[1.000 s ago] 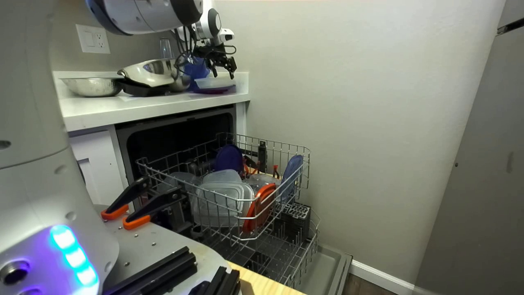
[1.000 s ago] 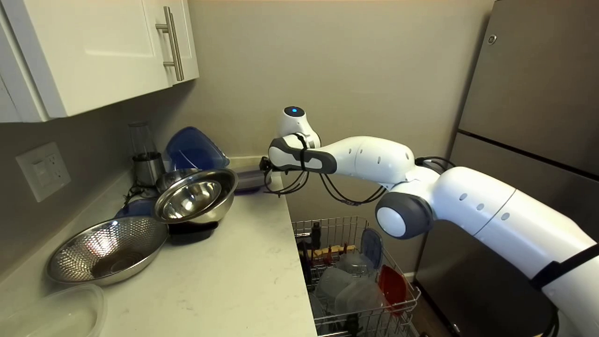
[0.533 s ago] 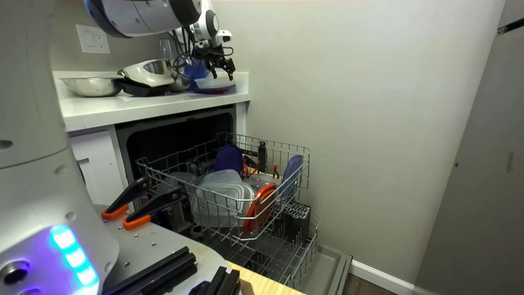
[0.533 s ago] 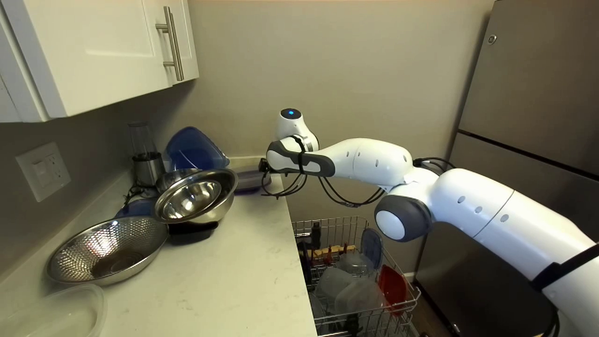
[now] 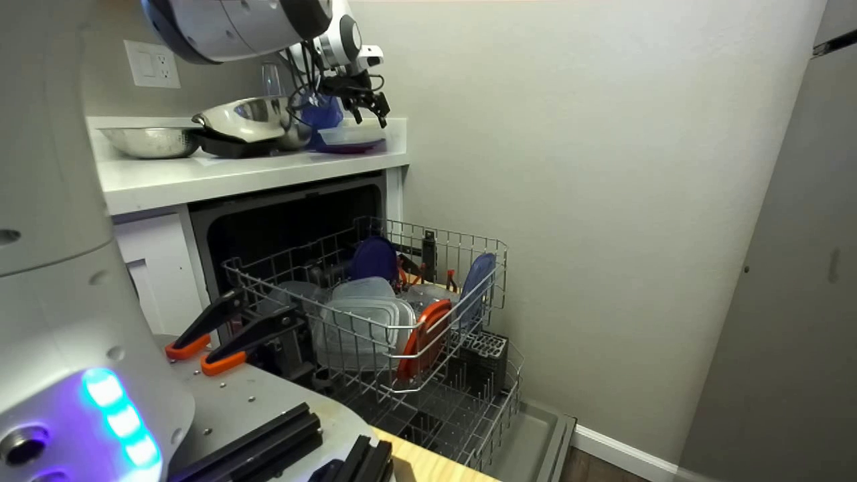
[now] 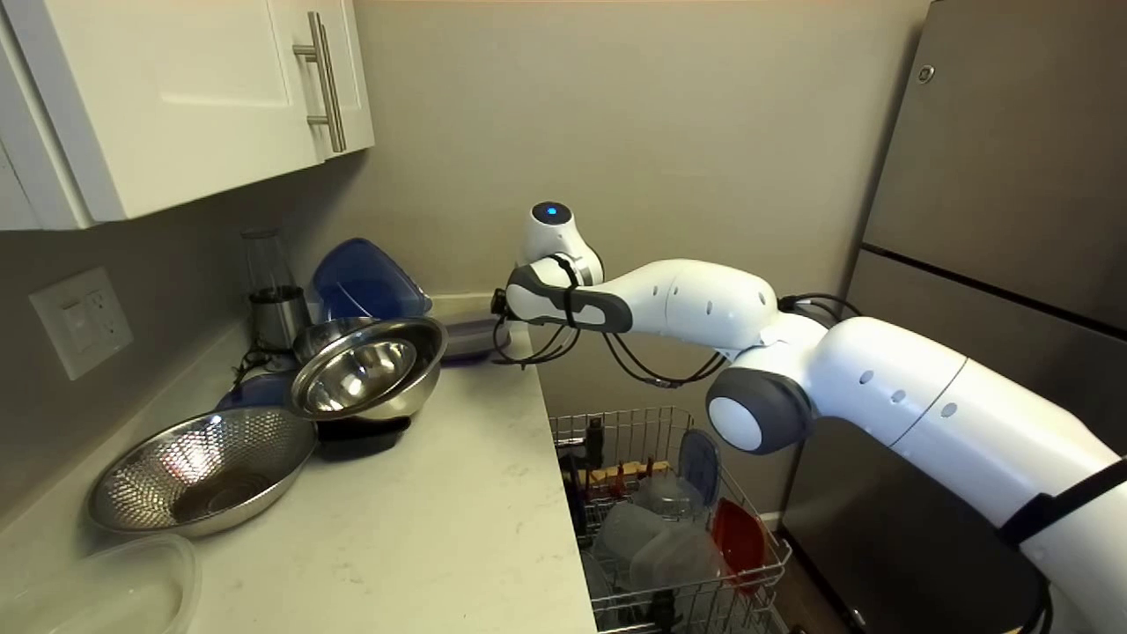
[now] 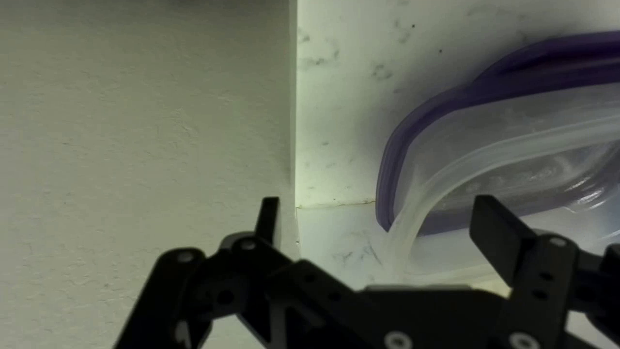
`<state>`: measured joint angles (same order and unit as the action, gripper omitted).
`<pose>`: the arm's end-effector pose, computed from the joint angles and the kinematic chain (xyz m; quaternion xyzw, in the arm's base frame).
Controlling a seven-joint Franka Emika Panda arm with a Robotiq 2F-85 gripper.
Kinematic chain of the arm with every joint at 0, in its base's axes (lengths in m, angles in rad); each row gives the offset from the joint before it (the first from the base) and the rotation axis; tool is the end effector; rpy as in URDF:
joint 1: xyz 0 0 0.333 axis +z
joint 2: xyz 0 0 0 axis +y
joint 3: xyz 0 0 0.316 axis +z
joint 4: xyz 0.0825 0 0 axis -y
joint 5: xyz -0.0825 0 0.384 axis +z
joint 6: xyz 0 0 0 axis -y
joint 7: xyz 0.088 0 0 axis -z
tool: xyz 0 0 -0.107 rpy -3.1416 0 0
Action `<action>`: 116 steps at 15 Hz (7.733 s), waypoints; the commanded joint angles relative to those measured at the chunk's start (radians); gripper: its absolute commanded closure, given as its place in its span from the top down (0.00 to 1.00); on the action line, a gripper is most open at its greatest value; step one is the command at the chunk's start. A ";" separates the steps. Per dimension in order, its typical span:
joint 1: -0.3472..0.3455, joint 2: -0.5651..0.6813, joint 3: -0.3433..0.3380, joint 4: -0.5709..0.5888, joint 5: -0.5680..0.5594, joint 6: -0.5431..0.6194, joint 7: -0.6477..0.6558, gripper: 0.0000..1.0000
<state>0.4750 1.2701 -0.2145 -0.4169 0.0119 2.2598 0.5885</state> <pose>0.7771 0.3421 0.3482 -0.9525 0.0580 -0.2940 0.0551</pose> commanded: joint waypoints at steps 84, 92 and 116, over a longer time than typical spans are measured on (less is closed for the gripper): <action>-0.073 -0.098 0.146 0.051 -0.288 -0.880 -1.106 0.05; -0.070 -0.051 0.122 0.052 -0.322 -1.030 -1.323 0.05; -0.049 0.175 0.069 0.050 -0.418 -1.115 -1.595 0.05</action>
<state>0.4282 1.4193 -0.1393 -0.4104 -0.3795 1.2055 -0.9485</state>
